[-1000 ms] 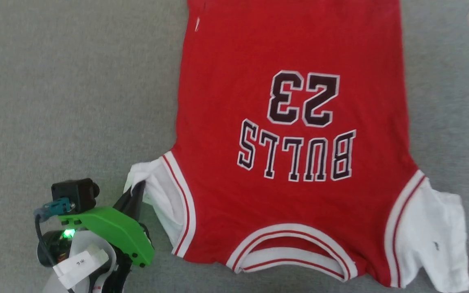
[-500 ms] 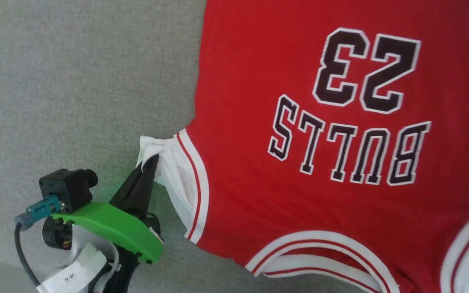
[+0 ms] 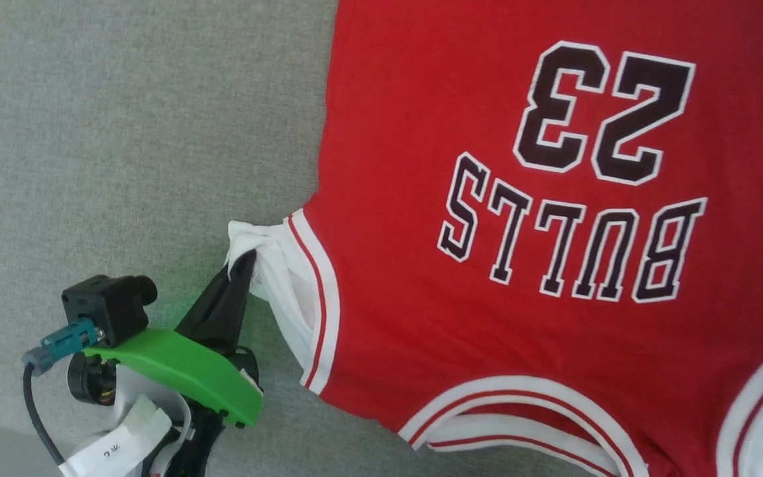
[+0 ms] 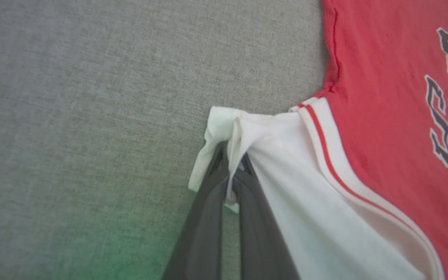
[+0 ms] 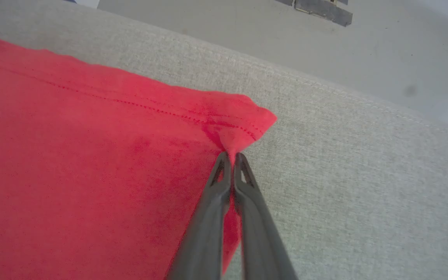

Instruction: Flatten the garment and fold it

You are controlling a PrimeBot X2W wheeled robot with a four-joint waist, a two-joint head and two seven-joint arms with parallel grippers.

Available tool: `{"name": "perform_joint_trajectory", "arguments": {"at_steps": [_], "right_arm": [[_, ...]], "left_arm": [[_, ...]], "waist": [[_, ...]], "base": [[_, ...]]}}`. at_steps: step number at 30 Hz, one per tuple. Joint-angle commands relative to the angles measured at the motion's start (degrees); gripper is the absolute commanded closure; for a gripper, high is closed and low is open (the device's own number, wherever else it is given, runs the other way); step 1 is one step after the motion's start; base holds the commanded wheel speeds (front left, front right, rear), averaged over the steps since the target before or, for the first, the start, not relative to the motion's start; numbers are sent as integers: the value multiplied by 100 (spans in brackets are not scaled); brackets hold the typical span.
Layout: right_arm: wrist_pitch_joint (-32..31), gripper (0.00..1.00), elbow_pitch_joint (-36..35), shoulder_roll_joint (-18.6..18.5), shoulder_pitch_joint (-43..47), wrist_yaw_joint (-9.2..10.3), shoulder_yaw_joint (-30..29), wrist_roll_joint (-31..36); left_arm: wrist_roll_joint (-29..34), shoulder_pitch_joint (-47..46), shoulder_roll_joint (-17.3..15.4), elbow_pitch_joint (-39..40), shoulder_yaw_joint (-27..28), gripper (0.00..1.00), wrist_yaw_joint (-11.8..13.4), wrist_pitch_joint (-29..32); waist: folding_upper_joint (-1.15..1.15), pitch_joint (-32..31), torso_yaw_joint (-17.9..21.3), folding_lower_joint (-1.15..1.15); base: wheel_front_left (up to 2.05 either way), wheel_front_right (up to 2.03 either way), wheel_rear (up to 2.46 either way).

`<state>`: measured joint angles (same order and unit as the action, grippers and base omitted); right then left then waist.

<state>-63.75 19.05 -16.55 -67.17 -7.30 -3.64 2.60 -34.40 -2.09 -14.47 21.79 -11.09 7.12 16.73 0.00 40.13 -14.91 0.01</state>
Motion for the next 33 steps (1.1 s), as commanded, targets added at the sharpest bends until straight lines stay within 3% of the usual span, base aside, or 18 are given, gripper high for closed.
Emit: {"name": "perform_joint_trajectory", "arguments": {"at_steps": [1,10,15,19,22,26,33], "right_arm": [[178,100,-85,7,52,-19,-18,-79],[733,100,-611,-324,760,-19,104,-740],[630,100,-1331,-582,2071,-19,39,-1293],[551,100,-1992,-527,3407,-19,-336,-1603],[575,100,-2459,-287,4396,-19,-658,-1725],[629,100,-2847,458,5711,-19,-1008,-1862],[1005,100,-2543,1297,7552,-19,-761,-2074]], "left_arm": [[-7,48,-74,-259,14,100,76,103],[36,159,-167,-539,35,100,171,191],[61,337,-201,-649,30,100,291,293],[104,429,-256,-740,-39,100,333,417],[123,504,-274,-816,-63,100,379,471],[145,641,-263,-856,-73,100,470,482],[114,769,-163,-970,-206,100,522,510]], "waist": [[0,-237,149,-1],[0,-1362,786,-1],[0,-2052,1247,-1],[0,-2440,1480,-1],[0,-2656,1604,-1],[0,-2855,1763,-1],[0,-3136,1784,-1]], "base": [[0,0,0],[0,0,0],[0,0,0],[0,0,0],[0,0,0],[0,0,0],[0,0,0]]}}
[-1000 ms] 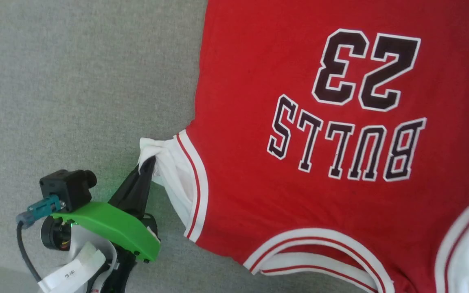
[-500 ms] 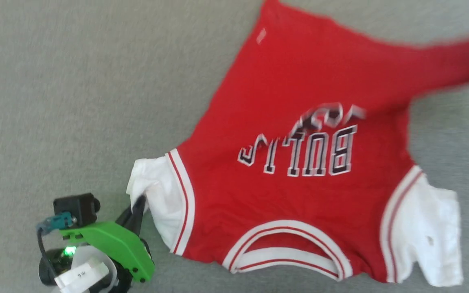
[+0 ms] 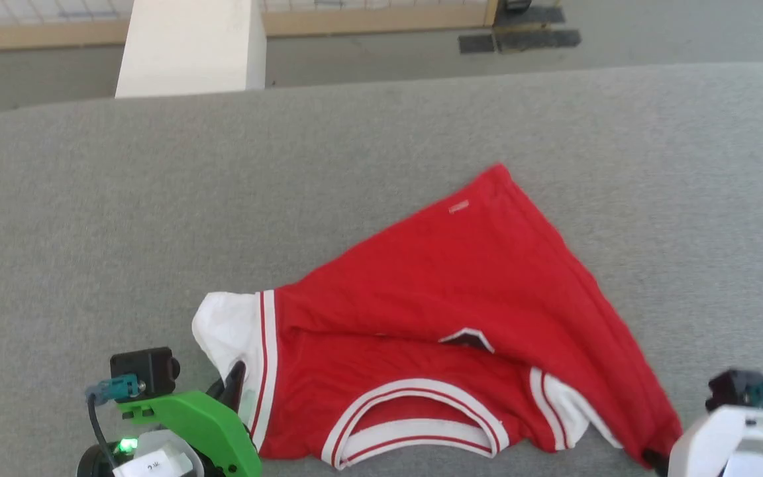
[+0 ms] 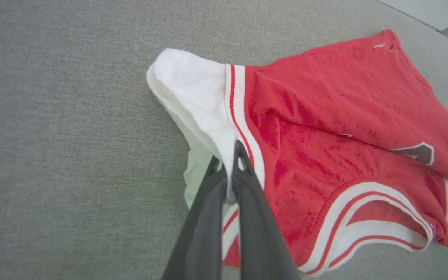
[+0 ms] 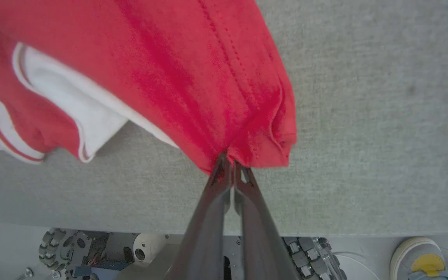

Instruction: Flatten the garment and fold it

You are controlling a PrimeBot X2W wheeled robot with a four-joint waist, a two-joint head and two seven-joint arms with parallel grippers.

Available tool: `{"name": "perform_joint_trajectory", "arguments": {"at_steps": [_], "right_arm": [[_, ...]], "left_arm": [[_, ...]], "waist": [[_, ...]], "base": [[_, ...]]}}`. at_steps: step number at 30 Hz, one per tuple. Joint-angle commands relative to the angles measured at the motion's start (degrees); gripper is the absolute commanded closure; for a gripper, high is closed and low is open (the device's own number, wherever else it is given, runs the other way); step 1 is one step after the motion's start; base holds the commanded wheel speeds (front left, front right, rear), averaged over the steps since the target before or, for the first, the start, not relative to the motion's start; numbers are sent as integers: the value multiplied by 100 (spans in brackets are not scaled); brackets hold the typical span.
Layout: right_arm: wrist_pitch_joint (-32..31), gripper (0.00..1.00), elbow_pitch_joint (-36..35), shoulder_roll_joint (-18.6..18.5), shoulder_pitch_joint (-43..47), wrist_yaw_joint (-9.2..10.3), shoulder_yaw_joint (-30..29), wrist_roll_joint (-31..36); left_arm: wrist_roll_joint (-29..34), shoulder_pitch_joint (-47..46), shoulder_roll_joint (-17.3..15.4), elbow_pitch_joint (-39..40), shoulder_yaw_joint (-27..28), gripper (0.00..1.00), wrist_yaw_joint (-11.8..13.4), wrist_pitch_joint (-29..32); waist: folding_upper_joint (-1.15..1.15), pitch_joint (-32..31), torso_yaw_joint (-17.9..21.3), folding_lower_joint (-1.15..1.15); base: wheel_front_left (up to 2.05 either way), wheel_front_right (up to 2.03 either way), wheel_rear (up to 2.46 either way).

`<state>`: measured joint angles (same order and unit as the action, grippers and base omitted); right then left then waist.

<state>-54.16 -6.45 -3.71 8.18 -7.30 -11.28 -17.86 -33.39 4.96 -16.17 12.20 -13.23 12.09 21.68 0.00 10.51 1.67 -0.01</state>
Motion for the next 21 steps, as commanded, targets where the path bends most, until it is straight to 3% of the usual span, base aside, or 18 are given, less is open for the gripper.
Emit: {"name": "perform_joint_trajectory", "arguments": {"at_steps": [1,2,6,9,13,21], "right_arm": [[159,93,8,38,94,-19,1,-78],[257,0,7,53,133,-19,-21,-130],[905,0,-226,77,23,-19,-262,-345],[1657,0,-597,80,-368,-19,-425,-484],[2196,0,-790,54,-1022,-19,-468,-617],[1866,0,-55,-151,-2870,-19,34,-322]], "left_arm": [[4,81,18,-19,10,100,39,8],[3,97,23,-27,15,100,54,0],[9,184,28,-35,51,100,119,-43],[14,225,0,-8,70,100,144,-46],[12,228,-20,71,69,100,154,-33],[35,-11,-71,271,20,100,105,29]], "waist": [[0,-200,124,1],[0,-221,125,1],[0,-324,142,1],[0,-360,142,1],[0,-266,93,1],[0,439,-304,1]], "base": [[0,0,0],[0,0,0],[0,0,0],[0,0,0],[0,0,0],[0,0,0]]}}
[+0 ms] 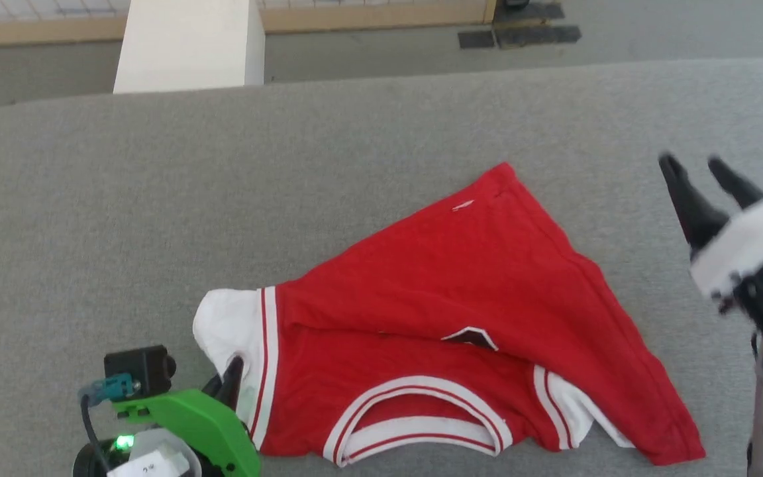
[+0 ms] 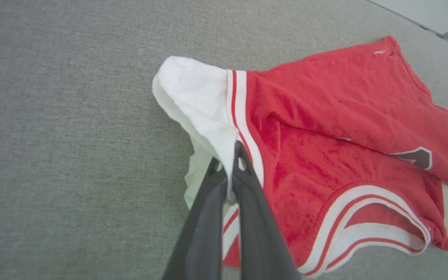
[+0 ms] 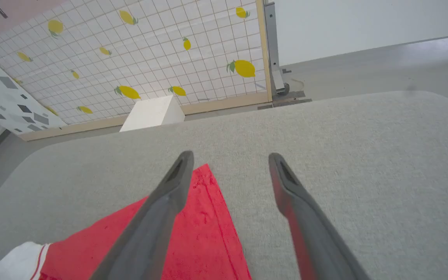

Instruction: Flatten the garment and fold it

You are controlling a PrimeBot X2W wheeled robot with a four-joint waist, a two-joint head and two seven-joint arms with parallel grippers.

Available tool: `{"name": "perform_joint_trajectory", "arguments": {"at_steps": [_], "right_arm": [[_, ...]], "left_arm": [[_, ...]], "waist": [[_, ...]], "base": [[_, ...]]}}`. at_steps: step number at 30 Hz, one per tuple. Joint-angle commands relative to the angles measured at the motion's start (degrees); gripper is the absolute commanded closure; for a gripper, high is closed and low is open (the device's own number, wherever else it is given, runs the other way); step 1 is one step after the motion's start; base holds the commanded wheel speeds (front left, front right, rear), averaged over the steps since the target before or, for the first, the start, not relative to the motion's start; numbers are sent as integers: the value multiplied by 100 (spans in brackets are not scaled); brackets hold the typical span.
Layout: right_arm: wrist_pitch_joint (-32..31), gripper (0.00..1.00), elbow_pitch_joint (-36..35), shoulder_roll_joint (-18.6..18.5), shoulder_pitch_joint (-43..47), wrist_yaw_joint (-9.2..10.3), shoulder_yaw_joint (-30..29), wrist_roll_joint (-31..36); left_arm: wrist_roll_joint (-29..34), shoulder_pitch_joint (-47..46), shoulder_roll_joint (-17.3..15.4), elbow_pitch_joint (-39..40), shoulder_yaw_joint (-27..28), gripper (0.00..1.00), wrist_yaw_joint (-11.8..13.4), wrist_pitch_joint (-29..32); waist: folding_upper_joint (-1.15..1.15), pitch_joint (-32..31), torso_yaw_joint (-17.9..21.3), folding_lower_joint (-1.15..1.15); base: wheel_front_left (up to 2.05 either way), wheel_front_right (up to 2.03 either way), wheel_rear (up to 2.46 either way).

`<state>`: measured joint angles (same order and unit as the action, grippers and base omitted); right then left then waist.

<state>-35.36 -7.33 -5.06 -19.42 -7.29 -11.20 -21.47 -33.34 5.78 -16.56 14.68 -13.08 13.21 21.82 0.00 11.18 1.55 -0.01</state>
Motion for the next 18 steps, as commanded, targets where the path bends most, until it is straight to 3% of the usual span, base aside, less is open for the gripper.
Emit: {"name": "perform_joint_trajectory", "arguments": {"at_steps": [1,10,14,18], "right_arm": [[-82,0,158,-89,-336,-20,116,163],[-1476,0,1609,-591,-2027,-20,1189,1279],[-2340,0,2044,-823,-2397,-20,1675,1606],[-2766,0,2252,-910,-2562,-20,1968,1680]], "left_arm": [[21,-142,-23,45,-8,100,-22,23],[-40,-546,57,11,-103,100,-199,-66],[-78,-678,105,-71,-153,100,-286,-123],[-102,-794,148,-154,-195,100,-356,-185]], "waist": [[0,490,-368,1],[0,1362,-1065,1],[0,1595,-1266,1],[0,1760,-1383,1]], "base": [[0,0,0],[0,0,0],[0,0,0],[0,0,0]]}}
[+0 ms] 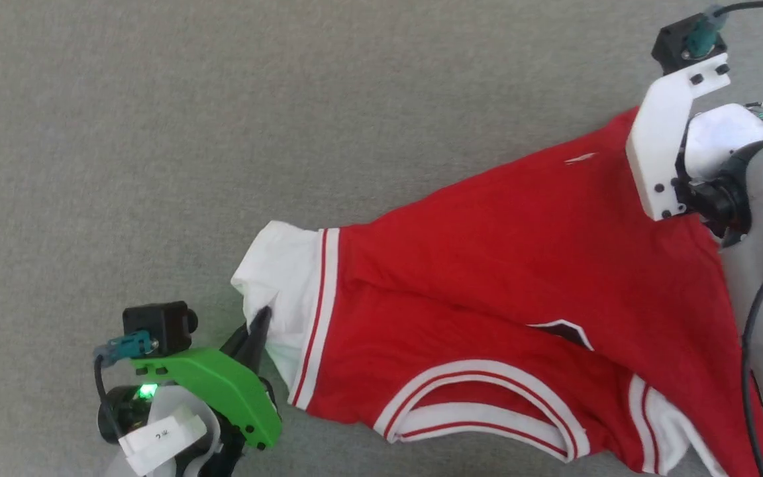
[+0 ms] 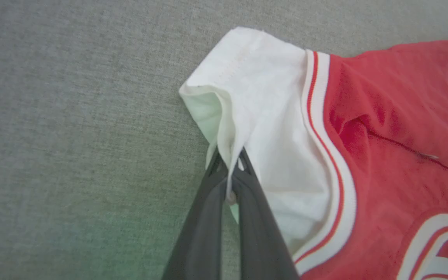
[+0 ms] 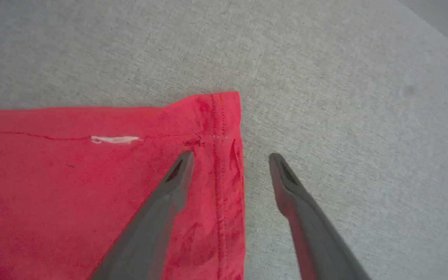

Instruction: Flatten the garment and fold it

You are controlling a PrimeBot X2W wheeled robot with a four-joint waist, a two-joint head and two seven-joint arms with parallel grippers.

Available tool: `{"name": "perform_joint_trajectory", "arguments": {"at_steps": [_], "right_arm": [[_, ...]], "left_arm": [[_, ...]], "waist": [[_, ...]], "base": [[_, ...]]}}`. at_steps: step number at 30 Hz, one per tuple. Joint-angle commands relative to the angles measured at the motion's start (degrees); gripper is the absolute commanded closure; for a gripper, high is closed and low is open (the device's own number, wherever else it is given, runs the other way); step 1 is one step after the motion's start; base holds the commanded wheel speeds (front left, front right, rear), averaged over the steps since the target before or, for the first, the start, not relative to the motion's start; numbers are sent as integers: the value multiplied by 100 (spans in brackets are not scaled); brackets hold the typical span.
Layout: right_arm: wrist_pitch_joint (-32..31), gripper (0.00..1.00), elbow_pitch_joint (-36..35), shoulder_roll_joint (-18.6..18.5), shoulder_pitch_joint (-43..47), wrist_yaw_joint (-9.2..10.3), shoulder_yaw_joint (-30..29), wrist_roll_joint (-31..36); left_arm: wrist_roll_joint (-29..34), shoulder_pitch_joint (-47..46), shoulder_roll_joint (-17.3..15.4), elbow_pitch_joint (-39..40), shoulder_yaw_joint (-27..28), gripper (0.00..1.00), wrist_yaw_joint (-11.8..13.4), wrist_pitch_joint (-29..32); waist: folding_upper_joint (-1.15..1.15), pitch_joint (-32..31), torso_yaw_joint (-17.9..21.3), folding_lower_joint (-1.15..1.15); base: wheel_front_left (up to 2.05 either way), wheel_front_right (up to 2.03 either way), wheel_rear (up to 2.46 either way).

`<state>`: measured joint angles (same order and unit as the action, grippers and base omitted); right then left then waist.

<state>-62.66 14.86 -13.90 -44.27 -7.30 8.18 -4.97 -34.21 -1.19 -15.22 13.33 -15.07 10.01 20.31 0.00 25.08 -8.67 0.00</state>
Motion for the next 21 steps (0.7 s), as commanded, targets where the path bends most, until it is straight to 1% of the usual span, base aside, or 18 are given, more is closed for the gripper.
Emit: {"name": "perform_joint_trajectory", "arguments": {"at_steps": [1,5,8,9,10,12,16,21], "right_arm": [[-136,0,82,-61,-91,-19,121,47],[-386,0,216,-127,-48,-19,320,-57],[-466,0,277,-133,29,-19,282,-182],[-441,74,287,-118,61,-19,240,-228],[-417,100,289,-112,85,-19,205,-264],[-328,100,261,-94,142,-19,147,-374],[106,100,79,-47,265,-19,-139,-594],[680,100,-487,77,707,-19,-667,-1095]], "left_arm": [[-19,-126,17,-39,-5,100,-55,-44],[-20,-201,15,-101,-20,100,-89,-72],[-15,-225,3,-123,-18,100,-89,-83],[-12,-223,-6,-132,-10,100,-83,-88],[-9,-218,-15,-137,-5,100,-78,-87],[-3,-203,-46,-150,14,100,-63,-81],[25,-138,-125,-169,55,100,-8,-48],[52,7,-201,-159,109,100,115,20]], "waist": [[0,410,-379,0],[0,450,-393,0],[0,421,-351,0],[0,383,-317,0],[0,354,-292,0],[0,237,-209,0],[0,-130,6,0],[0,-805,388,0]], "base": [[0,0,0],[0,0,0],[0,0,0],[0,0,0],[0,0,0],[0,0,0],[0,0,0],[0,0,0]]}}
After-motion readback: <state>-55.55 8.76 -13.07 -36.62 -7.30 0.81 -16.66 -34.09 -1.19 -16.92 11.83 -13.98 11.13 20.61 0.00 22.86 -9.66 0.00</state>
